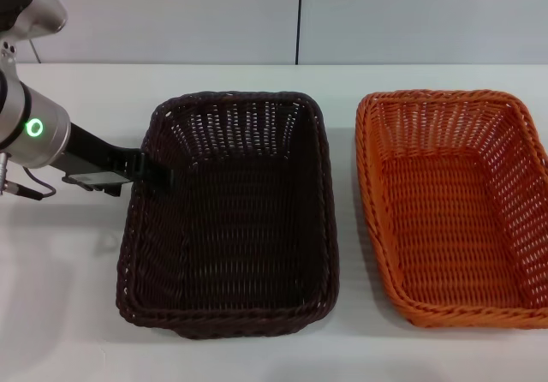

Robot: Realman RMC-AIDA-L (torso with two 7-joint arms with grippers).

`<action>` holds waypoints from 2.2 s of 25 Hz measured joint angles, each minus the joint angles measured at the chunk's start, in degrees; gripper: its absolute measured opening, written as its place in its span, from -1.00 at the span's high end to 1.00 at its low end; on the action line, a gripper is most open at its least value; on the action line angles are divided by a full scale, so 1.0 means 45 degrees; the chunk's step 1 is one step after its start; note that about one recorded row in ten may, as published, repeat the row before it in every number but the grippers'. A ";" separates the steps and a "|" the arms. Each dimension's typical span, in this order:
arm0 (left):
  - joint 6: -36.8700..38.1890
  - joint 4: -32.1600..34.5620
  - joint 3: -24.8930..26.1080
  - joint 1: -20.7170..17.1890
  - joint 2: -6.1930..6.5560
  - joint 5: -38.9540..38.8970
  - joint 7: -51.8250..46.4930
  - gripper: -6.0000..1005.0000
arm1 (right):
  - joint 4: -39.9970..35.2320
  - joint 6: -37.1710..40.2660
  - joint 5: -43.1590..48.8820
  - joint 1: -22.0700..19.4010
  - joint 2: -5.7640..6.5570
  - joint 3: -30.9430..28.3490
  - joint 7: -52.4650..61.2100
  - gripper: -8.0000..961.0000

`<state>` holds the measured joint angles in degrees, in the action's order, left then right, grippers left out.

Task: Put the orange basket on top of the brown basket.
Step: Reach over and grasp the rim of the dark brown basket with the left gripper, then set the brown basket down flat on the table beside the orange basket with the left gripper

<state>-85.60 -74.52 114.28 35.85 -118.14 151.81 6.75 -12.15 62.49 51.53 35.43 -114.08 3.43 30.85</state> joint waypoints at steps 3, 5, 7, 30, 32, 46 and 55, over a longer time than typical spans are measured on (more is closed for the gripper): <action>0.0154 0.0309 -0.0177 0.0016 0.0010 -0.0094 0.0052 -0.53 | 0.0006 0.0000 0.0000 0.0018 0.0001 0.0000 -0.0001 -0.22; 0.0216 0.0504 -0.0317 0.0055 0.0025 -0.0216 0.0103 -0.52 | 0.0007 0.0000 0.0000 0.0021 0.0000 0.0000 0.0000 -0.22; 0.0235 0.0641 -0.0366 0.0090 0.0028 -0.0285 0.0150 -0.52 | 0.0007 0.0001 0.0000 0.0026 0.0000 0.0000 0.0000 -0.22; 0.0258 0.1035 -0.0420 0.0139 0.0038 -0.0941 0.0671 0.37 | -0.0024 -0.0131 -0.0007 0.0027 0.0039 -0.0098 0.0001 -0.22; 0.0261 0.1035 -0.0452 0.0148 0.0040 -0.0942 0.0673 0.43 | -0.0022 -0.0177 -0.0007 0.0017 0.0047 -0.0099 0.0001 -0.22; -0.0077 -0.0712 0.1577 0.0056 0.0137 -0.0948 0.1781 0.61 | 0.0003 -0.0356 -0.0007 -0.0026 0.0136 -0.0097 0.0002 -0.22; -0.1098 -0.1147 0.3132 0.0632 0.1233 -0.1230 0.3553 0.60 | 0.0004 -0.0324 -0.0007 -0.0024 0.0121 -0.0106 0.0105 -0.22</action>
<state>-90.54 -79.69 128.38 38.70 -112.59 146.27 22.73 -12.13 61.03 51.50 35.32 -113.53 2.95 31.32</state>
